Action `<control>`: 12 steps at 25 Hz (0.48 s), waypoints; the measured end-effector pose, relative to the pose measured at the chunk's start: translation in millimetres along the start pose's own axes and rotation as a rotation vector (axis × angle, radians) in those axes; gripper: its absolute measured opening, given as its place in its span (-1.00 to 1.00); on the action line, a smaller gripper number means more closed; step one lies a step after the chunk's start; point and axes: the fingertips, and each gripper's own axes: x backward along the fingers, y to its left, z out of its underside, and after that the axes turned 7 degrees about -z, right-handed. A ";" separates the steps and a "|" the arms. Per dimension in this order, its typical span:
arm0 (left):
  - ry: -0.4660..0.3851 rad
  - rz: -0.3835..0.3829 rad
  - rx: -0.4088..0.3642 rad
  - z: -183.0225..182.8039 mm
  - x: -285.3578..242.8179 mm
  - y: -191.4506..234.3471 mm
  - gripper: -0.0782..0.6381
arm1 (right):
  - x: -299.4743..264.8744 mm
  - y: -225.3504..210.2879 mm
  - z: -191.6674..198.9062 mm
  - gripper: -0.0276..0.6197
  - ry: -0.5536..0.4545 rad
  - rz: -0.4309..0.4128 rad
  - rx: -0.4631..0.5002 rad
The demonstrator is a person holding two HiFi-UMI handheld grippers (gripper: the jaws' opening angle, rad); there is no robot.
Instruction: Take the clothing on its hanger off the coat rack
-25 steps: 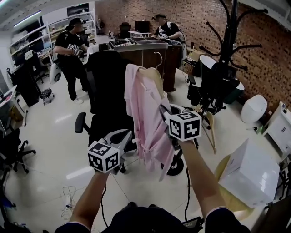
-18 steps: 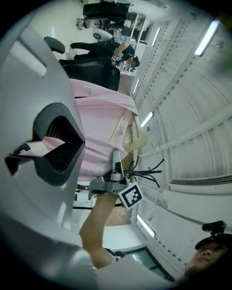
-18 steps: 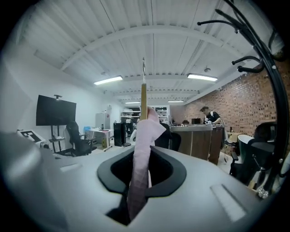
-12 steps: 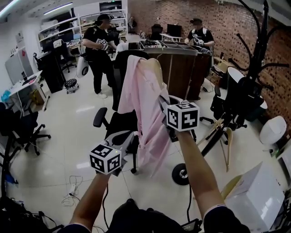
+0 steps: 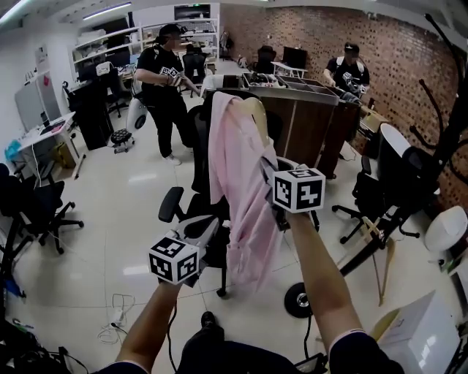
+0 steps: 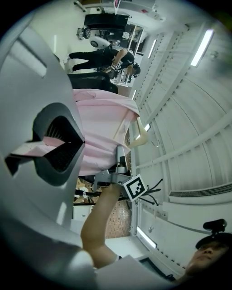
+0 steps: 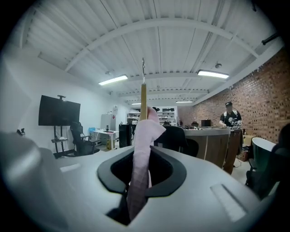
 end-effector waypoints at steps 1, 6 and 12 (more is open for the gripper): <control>-0.002 0.003 0.003 -2.1 -6.2 13.1 -0.75 | -14.3 -0.8 -1.2 -0.77 0.002 -0.001 0.001; 0.007 0.019 0.008 -13.5 -35.0 70.2 -0.75 | -80.2 -8.9 -13.5 -0.77 0.005 -0.004 -0.001; 0.036 0.000 0.025 -9.9 -62.6 126.8 -0.75 | -140.3 -22.7 -5.7 -0.77 0.013 -0.025 -0.015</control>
